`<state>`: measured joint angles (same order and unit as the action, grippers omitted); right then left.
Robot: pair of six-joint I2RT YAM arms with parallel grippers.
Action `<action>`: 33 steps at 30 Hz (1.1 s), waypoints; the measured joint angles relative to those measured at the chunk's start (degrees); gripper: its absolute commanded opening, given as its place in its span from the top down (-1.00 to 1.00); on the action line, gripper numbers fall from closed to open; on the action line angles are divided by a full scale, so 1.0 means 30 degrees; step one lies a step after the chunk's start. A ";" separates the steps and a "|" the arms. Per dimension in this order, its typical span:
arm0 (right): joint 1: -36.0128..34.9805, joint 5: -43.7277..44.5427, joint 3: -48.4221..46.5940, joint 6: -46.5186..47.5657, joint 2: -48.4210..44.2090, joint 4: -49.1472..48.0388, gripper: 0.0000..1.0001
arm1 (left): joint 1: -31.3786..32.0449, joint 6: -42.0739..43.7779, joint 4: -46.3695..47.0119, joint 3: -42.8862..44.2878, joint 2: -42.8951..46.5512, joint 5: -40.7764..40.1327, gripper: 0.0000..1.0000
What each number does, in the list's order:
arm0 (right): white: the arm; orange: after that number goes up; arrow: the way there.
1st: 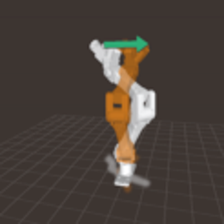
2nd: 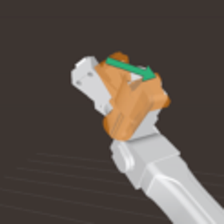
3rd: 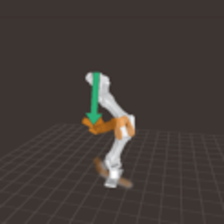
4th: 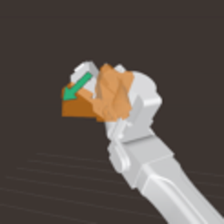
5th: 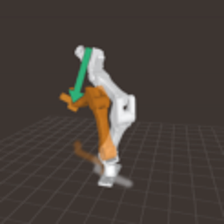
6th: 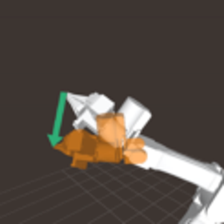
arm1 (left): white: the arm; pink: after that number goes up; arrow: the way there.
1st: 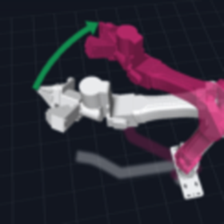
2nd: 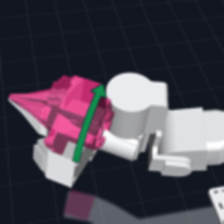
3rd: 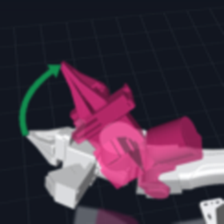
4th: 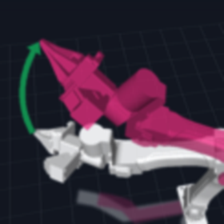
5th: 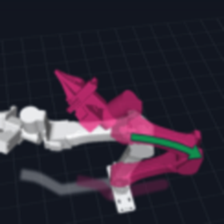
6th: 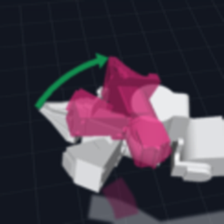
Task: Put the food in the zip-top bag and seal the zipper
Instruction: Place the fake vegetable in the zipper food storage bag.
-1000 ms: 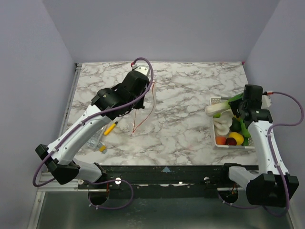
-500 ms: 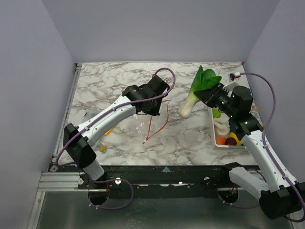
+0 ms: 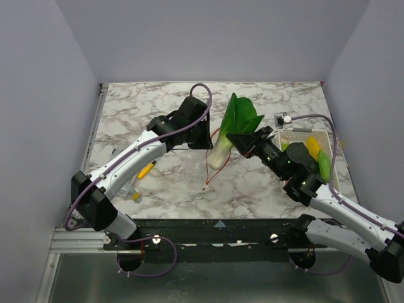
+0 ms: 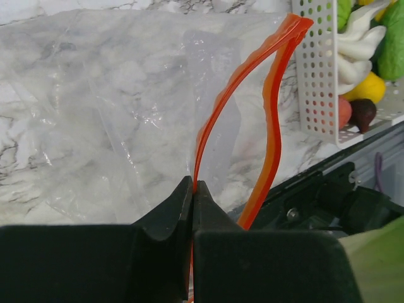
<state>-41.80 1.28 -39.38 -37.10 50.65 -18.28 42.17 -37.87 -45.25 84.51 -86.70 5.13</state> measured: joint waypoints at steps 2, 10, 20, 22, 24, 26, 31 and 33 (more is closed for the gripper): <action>-0.0838 0.1355 0.0248 0.0845 0.0328 -0.0940 0.99 | -0.0255 -0.0386 0.0277 -0.0117 0.0182 0.0590 1.00; -0.3519 0.6222 0.1800 0.4845 0.1625 -0.3883 0.99 | -0.1107 -0.1639 0.0969 -0.0736 0.1501 0.2178 1.00; -0.6980 0.9486 0.1770 0.7395 0.2754 -0.4794 0.99 | -0.1902 -0.4357 0.3279 -0.2623 0.2499 0.3847 1.00; -0.7599 0.9836 0.1268 0.7162 0.3053 -0.3351 0.97 | -0.1938 -0.4830 0.3636 -0.3155 0.2506 0.3832 1.00; -0.7715 1.0229 0.0452 0.6244 0.3155 -0.1428 0.85 | -0.1982 -0.5238 0.4007 -0.3665 0.2535 0.3825 1.00; -0.7715 1.0557 0.0000 0.4976 0.3104 0.0189 0.75 | -0.1982 -0.5690 0.4779 -0.4277 0.2659 0.3832 1.00; -0.7803 1.0761 -0.0969 0.1362 0.3293 0.4299 0.57 | -0.1931 -0.6849 0.6812 -0.6470 0.3621 0.3818 1.00; -0.7810 1.0724 -0.1486 0.0357 0.3650 0.5442 0.56 | -0.1931 -0.7169 0.7453 -0.7162 0.3971 0.3752 1.00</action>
<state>-65.23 33.45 -43.83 -36.03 61.60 -1.96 36.38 -59.37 -22.90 63.02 -74.78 16.38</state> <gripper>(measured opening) 0.224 0.011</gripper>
